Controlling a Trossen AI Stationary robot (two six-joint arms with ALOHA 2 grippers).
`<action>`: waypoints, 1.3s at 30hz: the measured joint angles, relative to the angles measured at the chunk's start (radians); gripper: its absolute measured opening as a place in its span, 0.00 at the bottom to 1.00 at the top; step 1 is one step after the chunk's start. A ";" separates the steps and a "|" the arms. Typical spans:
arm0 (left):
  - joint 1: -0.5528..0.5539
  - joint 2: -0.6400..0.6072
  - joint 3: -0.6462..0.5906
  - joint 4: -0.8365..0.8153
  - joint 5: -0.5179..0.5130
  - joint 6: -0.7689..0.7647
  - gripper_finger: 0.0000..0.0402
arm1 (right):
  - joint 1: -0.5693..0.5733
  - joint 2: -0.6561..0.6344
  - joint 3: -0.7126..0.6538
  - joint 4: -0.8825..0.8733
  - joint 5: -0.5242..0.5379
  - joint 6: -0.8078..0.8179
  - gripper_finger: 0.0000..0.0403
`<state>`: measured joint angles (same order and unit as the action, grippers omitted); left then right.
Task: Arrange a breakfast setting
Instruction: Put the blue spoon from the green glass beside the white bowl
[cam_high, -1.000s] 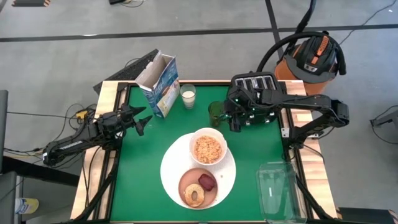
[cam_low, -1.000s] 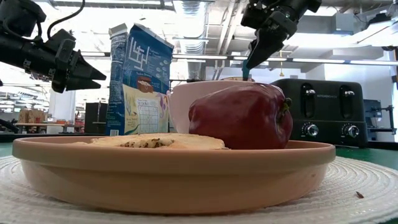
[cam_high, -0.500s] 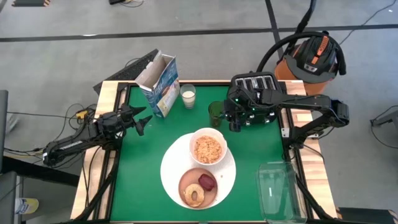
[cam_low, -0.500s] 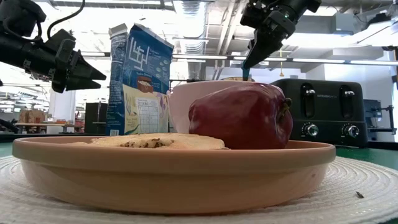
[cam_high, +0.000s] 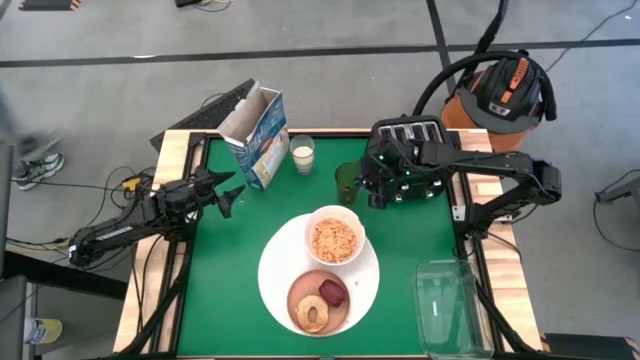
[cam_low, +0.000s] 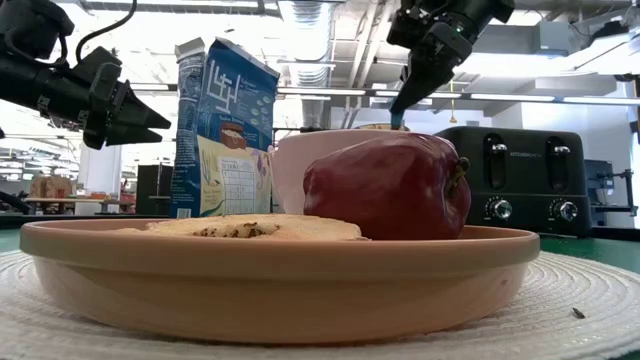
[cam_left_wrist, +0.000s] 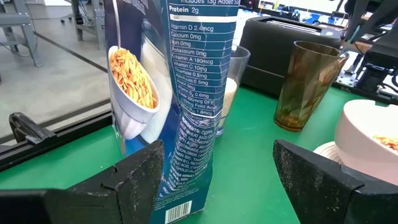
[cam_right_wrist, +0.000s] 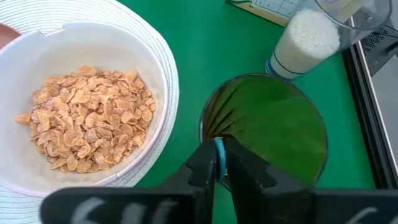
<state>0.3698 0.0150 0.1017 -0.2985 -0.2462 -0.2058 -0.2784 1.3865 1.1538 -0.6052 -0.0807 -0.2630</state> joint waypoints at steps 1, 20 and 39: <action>0.000 0.000 0.000 0.000 0.000 0.000 0.72 | -0.003 0.000 0.000 0.000 0.000 0.000 0.12; 0.000 0.000 0.000 0.000 0.000 0.000 0.72 | -0.059 0.000 0.135 -0.080 0.001 -0.008 0.05; 0.000 0.000 0.000 0.000 0.000 0.000 0.72 | 0.051 0.000 0.592 -0.492 0.042 0.046 0.05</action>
<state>0.3695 0.0147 0.1017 -0.2986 -0.2466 -0.2058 -0.2278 1.3865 1.7462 -1.0973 -0.0385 -0.2166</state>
